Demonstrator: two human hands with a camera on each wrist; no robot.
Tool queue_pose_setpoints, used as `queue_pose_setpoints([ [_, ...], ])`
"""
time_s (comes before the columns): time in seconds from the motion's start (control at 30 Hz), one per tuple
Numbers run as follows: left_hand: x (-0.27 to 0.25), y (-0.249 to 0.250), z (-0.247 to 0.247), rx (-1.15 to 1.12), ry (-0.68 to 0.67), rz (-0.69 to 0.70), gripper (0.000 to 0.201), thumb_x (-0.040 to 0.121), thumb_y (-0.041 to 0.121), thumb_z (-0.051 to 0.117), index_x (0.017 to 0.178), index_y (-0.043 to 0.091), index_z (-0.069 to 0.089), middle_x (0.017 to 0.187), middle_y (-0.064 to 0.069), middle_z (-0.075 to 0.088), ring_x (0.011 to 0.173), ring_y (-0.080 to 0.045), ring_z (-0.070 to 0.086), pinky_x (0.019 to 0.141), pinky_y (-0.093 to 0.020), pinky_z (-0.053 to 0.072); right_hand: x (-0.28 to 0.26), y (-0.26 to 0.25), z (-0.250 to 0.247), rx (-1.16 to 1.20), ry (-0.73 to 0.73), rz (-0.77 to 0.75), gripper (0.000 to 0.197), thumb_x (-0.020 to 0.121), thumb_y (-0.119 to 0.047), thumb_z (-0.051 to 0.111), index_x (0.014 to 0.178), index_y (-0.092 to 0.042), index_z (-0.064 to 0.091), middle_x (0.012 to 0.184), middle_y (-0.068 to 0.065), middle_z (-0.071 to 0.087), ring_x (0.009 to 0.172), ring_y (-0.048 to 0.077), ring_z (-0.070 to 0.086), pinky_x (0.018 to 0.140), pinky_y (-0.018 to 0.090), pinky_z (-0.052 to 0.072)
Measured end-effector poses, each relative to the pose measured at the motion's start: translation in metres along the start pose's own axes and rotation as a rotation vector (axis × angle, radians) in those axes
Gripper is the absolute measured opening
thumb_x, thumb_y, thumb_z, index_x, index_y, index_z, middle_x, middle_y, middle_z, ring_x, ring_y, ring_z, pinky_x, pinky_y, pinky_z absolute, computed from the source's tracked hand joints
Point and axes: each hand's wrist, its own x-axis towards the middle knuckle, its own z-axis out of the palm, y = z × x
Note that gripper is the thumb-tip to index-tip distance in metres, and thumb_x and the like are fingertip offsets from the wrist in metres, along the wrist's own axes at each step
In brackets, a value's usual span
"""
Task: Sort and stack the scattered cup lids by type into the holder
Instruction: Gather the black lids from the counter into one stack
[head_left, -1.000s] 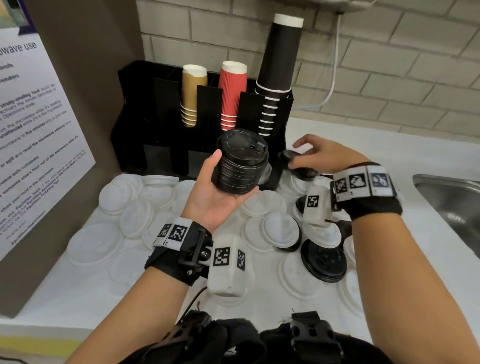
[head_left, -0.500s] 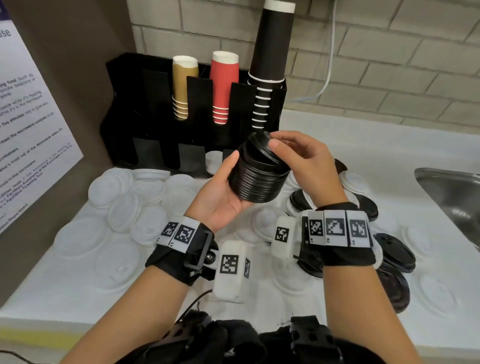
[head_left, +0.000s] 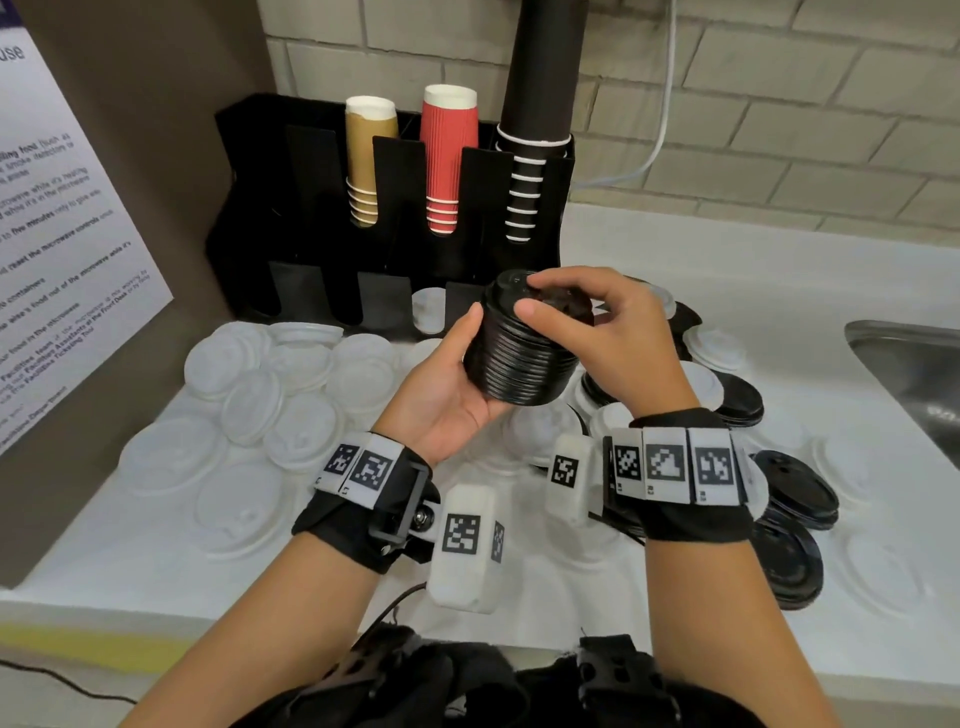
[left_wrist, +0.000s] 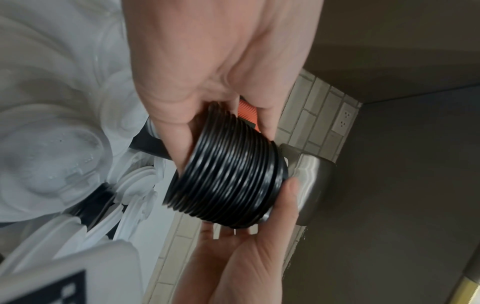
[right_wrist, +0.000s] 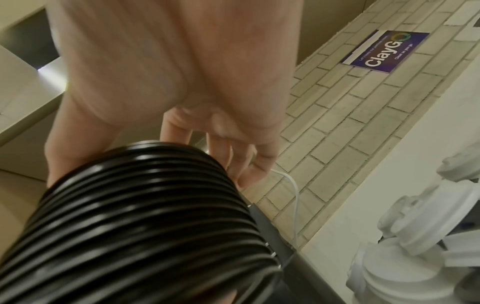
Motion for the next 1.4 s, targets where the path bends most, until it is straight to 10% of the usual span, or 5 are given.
queue_pose_setpoints([
  [0.37,0.001,0.007,0.003,-0.051,-0.059,0.076,0.030,0.091,0.032,0.055,0.105,0.017,0.076,0.120,-0.010,0.069,0.115,-0.026,0.064,0.086,-0.039,0.056,0.008,0.005,-0.028,-0.047,0.029,0.065,0.020,0.093,-0.038,0.057,0.108,-0.026,0.063,0.107,-0.010,0.062,0.092,-0.003,0.057,0.082,0.010,0.043],
  [0.47,0.002,0.019,-0.002,-0.047,-0.040,0.107,0.041,0.087,0.031,0.059,0.121,0.010,0.066,0.128,-0.013,0.064,0.120,-0.027,0.061,0.088,-0.038,0.055,0.016,0.015,-0.046,-0.366,-0.271,0.140,0.006,0.093,-0.028,0.060,0.099,-0.026,0.061,0.090,-0.017,0.059,0.080,-0.004,0.054,0.074,0.007,0.043],
  [0.8,0.001,0.033,-0.004,-0.021,0.001,0.161,0.060,0.091,0.032,0.058,0.144,0.008,0.042,0.137,-0.014,0.057,0.125,-0.029,0.056,0.091,-0.040,0.053,0.010,0.035,0.018,-1.058,-1.036,0.209,0.090,0.068,-0.038,0.081,0.142,-0.030,0.030,0.116,0.003,0.046,0.105,0.023,0.050,0.077,0.033,0.043],
  [1.1,-0.001,0.038,-0.008,-0.045,-0.042,0.183,0.049,0.090,0.032,0.056,0.133,0.009,0.052,0.133,-0.015,0.060,0.124,-0.030,0.057,0.092,-0.042,0.053,0.034,0.018,0.016,-0.886,-0.752,0.096,0.079,0.078,-0.049,0.069,0.139,-0.010,0.038,0.129,0.012,0.052,0.114,0.026,0.051,0.096,0.038,0.045],
  [1.4,-0.001,0.043,-0.005,-0.063,-0.051,0.188,0.039,0.087,0.034,0.061,0.117,0.011,0.067,0.128,-0.014,0.064,0.120,-0.029,0.060,0.088,-0.040,0.055,0.015,0.029,0.021,-1.224,-1.088,0.311,0.089,0.065,-0.055,0.080,0.130,-0.012,0.038,0.103,0.000,0.053,0.090,0.020,0.053,0.079,0.036,0.051],
])
